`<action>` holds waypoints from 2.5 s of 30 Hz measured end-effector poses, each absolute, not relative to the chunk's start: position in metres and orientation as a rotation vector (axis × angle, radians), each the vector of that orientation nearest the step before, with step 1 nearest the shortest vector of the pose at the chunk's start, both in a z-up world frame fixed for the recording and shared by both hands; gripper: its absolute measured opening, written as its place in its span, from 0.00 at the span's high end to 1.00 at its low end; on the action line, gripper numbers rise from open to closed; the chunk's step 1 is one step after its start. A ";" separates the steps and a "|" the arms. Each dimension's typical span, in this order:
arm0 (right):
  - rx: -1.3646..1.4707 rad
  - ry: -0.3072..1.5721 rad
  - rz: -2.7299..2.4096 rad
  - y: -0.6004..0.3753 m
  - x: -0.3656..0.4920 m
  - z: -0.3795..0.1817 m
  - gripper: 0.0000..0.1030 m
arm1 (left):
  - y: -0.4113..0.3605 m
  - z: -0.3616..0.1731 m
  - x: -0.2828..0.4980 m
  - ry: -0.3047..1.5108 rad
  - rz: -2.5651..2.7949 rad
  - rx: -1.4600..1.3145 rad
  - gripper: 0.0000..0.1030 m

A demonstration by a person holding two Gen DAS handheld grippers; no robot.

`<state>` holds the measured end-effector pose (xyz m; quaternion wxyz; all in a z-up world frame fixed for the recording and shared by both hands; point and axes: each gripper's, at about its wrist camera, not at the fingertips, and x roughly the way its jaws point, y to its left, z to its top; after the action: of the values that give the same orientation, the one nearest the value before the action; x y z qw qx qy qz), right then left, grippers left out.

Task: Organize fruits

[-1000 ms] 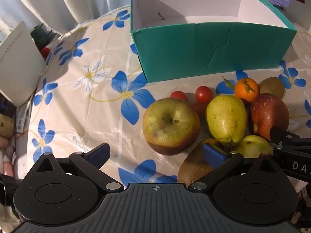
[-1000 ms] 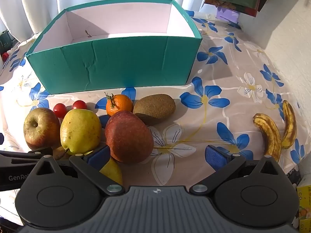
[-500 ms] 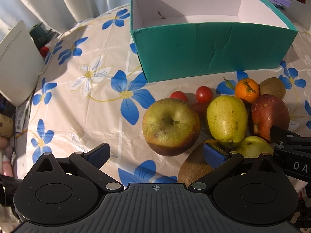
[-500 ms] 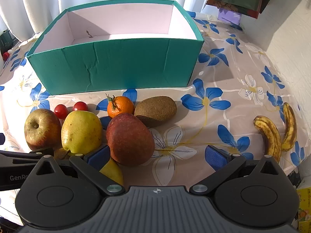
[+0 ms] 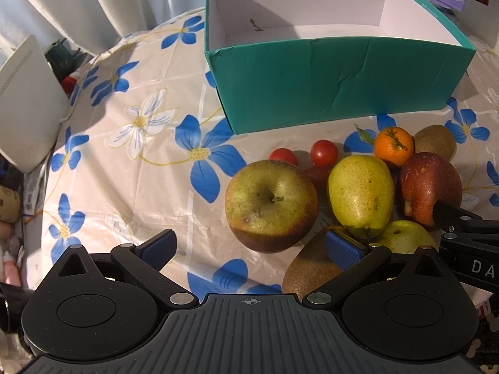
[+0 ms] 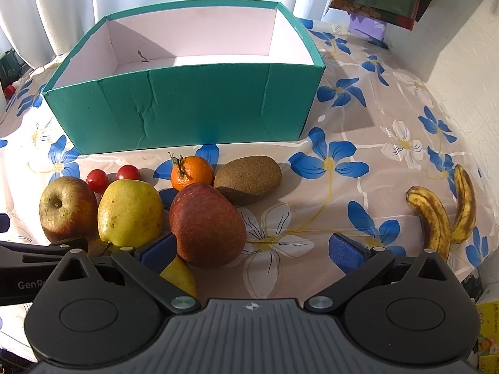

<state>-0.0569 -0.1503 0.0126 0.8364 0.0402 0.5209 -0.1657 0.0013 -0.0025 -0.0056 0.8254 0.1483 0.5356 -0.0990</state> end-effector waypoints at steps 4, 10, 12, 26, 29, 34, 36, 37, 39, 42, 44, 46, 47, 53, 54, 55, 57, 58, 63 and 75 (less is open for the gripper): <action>0.088 1.099 -0.349 -0.150 -0.057 0.014 0.00 | -0.002 -0.005 0.001 1.141 -0.212 0.314 0.00; 0.088 1.100 -0.348 -0.150 -0.056 0.013 0.00 | -0.002 -0.005 0.002 1.143 -0.212 0.315 0.00; 0.088 1.100 -0.349 -0.150 -0.056 0.013 0.00 | -0.002 -0.005 0.001 1.143 -0.212 0.316 0.00; 0.089 1.100 -0.348 -0.150 -0.056 0.013 0.00 | -0.002 -0.005 0.001 1.145 -0.213 0.318 0.00; 0.089 1.099 -0.347 -0.150 -0.055 0.013 0.00 | -0.002 -0.005 0.001 1.145 -0.214 0.317 0.00; 0.094 1.095 -0.345 -0.150 -0.056 0.014 0.00 | 0.000 -0.004 0.000 1.145 -0.218 0.315 0.00; 0.097 1.094 -0.342 -0.150 -0.056 0.014 0.00 | 0.000 -0.003 0.000 1.139 -0.223 0.313 0.00; 0.100 1.092 -0.341 -0.151 -0.057 0.014 0.00 | 0.000 -0.002 0.000 1.135 -0.228 0.309 0.00; 0.109 1.085 -0.341 -0.152 -0.058 0.016 0.00 | 0.001 -0.001 0.000 1.126 -0.242 0.300 0.00; 0.133 1.064 -0.342 -0.156 -0.061 0.019 0.00 | 0.003 0.003 -0.002 1.095 -0.280 0.281 0.00; 0.148 1.049 -0.343 -0.159 -0.063 0.022 0.00 | 0.003 0.005 -0.005 1.060 -0.309 0.284 0.00; 0.163 1.038 -0.345 -0.162 -0.065 0.024 0.00 | 0.004 0.006 -0.008 1.029 -0.333 0.300 0.00; 0.171 1.035 -0.345 -0.164 -0.066 0.024 0.00 | 0.004 0.006 -0.008 1.023 -0.356 0.298 0.00; 0.208 1.021 -0.367 -0.173 -0.072 0.025 0.00 | 0.020 0.010 -0.020 0.989 -0.566 0.202 0.00; 0.215 1.019 -0.372 -0.175 -0.073 0.025 0.00 | 0.020 0.010 -0.023 0.993 -0.585 0.199 0.00; 0.223 1.019 -0.377 -0.177 -0.073 0.024 0.00 | 0.022 0.011 -0.025 0.992 -0.597 0.198 0.00; 0.235 1.019 -0.385 -0.181 -0.074 0.023 0.00 | 0.024 0.008 -0.026 1.008 -0.617 0.188 0.00; 0.240 1.020 -0.389 -0.182 -0.074 0.023 0.00 | 0.024 0.006 -0.026 1.022 -0.621 0.184 0.00; 0.252 1.026 -0.393 -0.185 -0.074 0.019 0.00 | 0.026 -0.003 -0.028 1.061 -0.676 0.164 0.00; 0.245 1.050 -0.378 -0.185 -0.068 0.012 0.00 | 0.023 -0.026 -0.013 1.195 -0.692 0.139 0.32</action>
<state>-0.0677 -0.1853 0.0118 0.8412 0.1158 0.4969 -0.1791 -0.0132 0.0230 -0.0264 0.7687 0.0639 0.5506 -0.3190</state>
